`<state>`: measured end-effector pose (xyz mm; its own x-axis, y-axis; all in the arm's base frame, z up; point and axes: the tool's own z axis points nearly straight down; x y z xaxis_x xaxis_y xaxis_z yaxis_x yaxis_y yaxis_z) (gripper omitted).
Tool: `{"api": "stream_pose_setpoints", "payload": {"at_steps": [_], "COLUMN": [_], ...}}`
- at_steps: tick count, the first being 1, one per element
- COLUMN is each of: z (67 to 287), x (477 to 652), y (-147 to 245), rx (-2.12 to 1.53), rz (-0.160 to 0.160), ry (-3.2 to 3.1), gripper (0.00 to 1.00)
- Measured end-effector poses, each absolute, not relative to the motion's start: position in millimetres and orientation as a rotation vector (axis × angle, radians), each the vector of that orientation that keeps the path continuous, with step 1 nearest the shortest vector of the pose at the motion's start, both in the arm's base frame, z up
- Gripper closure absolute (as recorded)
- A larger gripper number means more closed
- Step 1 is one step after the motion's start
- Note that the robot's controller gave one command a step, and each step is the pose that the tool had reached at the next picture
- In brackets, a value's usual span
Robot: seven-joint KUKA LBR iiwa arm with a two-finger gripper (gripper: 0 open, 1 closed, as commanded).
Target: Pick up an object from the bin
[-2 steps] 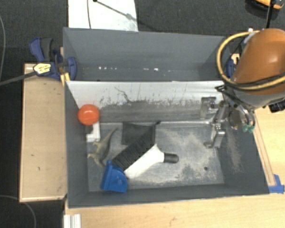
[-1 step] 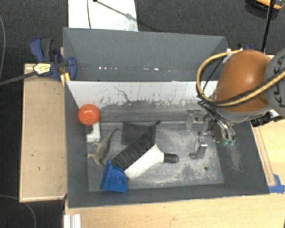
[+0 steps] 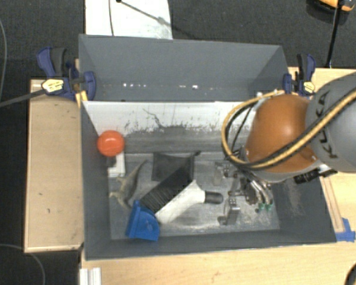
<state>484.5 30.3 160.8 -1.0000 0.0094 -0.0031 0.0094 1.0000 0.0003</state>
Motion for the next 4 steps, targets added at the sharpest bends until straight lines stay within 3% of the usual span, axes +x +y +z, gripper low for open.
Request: {"api": "stream_pose_setpoints", "payload": {"at_steps": [1, 2, 3, 4], "z": [151.6, 94.2, 72.7, 72.7], "x": [496.5, 519.3, 526.2, 526.2], "y": [50.1, 91.6, 106.6, 106.6], "rx": [-0.223, -0.646, -0.592, -0.592], "rz": [0.0, -0.001, -0.003, -0.003], "ry": [3.123, 3.066, 3.073, 3.073], "gripper": [0.0, 0.0, 1.0, 1.0]}}
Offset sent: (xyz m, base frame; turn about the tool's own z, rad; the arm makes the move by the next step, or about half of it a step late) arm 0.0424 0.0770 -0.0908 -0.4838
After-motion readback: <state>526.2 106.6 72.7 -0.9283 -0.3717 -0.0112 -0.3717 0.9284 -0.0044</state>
